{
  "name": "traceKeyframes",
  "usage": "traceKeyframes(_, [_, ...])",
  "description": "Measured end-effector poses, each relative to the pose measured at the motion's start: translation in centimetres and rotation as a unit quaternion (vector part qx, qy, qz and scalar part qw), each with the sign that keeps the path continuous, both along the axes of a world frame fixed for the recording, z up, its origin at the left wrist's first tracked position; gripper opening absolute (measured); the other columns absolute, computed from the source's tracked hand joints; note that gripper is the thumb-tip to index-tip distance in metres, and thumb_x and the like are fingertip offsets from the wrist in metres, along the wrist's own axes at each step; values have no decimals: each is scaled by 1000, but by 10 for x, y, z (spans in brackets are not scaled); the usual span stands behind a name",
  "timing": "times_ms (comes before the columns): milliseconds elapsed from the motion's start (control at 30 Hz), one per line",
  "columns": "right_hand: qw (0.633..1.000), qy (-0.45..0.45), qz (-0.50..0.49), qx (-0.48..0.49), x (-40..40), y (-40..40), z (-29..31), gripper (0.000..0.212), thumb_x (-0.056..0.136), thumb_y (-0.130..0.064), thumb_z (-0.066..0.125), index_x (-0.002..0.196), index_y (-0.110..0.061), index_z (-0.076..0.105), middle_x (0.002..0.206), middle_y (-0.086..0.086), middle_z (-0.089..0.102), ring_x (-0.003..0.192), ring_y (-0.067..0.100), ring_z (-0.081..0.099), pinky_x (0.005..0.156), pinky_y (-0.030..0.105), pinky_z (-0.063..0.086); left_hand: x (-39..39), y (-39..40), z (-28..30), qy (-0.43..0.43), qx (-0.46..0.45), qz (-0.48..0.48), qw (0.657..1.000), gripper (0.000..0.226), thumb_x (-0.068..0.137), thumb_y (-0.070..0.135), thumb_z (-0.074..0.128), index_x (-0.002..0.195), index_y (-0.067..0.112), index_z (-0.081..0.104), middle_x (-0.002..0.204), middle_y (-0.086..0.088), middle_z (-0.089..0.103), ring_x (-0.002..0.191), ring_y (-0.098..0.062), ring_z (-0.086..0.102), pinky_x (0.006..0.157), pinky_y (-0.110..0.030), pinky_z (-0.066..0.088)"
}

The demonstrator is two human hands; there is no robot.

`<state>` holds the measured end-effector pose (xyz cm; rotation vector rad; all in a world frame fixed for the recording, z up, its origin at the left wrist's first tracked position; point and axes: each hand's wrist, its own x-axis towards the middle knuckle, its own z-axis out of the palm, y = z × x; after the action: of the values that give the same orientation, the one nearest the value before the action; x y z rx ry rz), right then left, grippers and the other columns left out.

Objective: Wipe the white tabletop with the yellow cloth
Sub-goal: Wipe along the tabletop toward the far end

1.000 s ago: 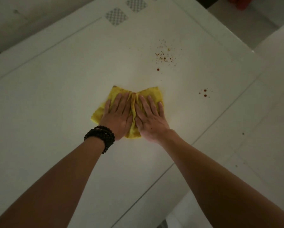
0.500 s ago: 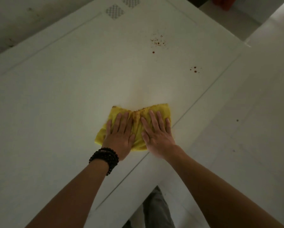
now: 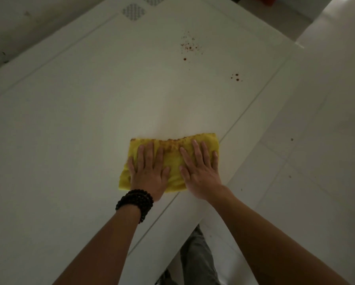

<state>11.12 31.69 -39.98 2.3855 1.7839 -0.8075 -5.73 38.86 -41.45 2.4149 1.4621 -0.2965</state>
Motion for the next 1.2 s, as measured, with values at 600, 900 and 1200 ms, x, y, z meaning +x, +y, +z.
traceKeyframes(600, [998, -30, -21, 48, 103, 219, -15, 62, 100, -63, 11, 157, -46, -5, 166, -7, -25, 149, 19, -31, 118, 54, -21, 110, 222, -4, 23, 11, 32, 999, 63, 91, 64, 5, 148, 41, -12, 158, 2, -25, 145, -25, -21, 109, -66, -6])
traceKeyframes(900, [999, -11, -20, 29, 70, 144, -6, 62, 101, -60, 13, 157, -44, -8, 165, -5, -28, 148, 19, -33, 118, 54, -20, 78, 138, 3, 18, -9, 28, 999, 63, 92, 61, 3, 148, 39, -15, 157, 2, -27, 145, -25, -22, 113, -61, -10])
traceKeyframes(1200, [999, -20, -23, 14, 5, -28, -1, 62, 100, -61, 8, 156, -44, -11, 164, -5, -31, 146, 18, -38, 117, 53, -21, 12, -31, 6, 4, -15, 13, 1000, 69, 84, 62, -10, 149, 37, -14, 158, 0, -26, 144, -26, -24, 111, -57, -14])
